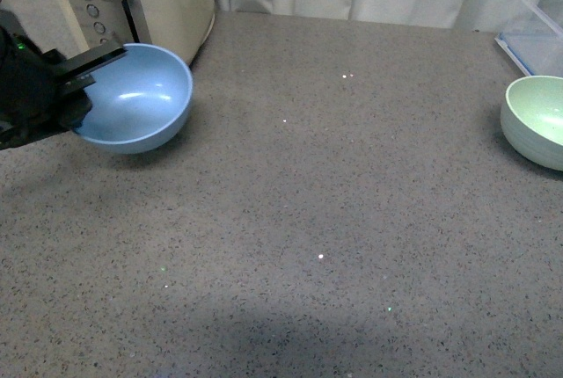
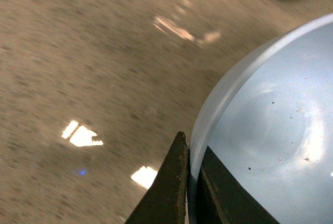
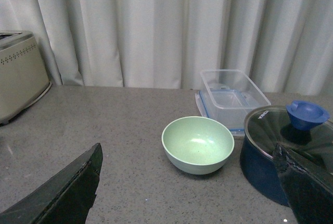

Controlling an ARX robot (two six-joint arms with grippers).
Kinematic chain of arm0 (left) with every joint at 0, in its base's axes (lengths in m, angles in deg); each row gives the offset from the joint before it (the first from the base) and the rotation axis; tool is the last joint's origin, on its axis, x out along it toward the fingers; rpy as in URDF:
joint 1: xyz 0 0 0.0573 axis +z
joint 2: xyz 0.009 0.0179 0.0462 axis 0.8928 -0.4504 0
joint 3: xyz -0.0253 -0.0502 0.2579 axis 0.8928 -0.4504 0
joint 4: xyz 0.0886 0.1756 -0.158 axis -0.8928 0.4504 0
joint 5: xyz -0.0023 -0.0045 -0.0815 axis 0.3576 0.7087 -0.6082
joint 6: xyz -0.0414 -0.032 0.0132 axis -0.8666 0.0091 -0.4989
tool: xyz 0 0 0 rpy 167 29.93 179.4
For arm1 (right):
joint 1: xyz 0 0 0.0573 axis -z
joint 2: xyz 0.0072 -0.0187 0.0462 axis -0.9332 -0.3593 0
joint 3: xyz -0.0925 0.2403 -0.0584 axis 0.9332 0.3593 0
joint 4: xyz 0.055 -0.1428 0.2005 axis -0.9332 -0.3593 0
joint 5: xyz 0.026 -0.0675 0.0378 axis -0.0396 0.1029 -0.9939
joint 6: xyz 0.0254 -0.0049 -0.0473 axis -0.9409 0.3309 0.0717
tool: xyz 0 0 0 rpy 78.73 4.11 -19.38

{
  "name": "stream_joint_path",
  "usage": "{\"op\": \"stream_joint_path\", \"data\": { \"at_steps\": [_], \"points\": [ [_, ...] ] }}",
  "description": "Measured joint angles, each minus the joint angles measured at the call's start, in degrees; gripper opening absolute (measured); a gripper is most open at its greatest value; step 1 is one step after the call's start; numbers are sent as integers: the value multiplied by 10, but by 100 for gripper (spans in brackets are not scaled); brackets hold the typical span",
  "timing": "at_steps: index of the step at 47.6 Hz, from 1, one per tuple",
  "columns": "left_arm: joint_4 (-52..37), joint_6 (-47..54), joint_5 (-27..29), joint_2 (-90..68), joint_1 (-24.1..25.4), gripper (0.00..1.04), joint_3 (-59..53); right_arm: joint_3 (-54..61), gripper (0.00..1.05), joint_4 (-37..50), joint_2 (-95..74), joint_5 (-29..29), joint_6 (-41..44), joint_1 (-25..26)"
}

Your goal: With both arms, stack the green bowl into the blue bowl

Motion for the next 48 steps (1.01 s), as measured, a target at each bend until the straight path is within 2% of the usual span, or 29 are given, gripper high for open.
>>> {"op": "stream_joint_path", "data": {
  "at_steps": [7, 9, 15, 22, 30, 48],
  "points": [
    [52, 7, -48, 25, -97, 4, 16, 0, 96, 0, 0, 0, 0, 0],
    [61, 8, -54, 25, -133, 4, 21, 0, 96, 0, 0, 0, 0, 0],
    [80, 17, -54, 13, -188, 4, 28, 0, 96, 0, 0, 0, 0, 0],
    [91, 29, -47, -6, -214, 4, 28, 0, 96, 0, 0, 0, 0, 0],
    [92, 39, -41, -11, -217, 4, 28, 0, 96, 0, 0, 0, 0, 0],
    [96, 37, -55, -6, -205, 59, 28, 0, 96, 0, 0, 0, 0, 0]
  ]
}}
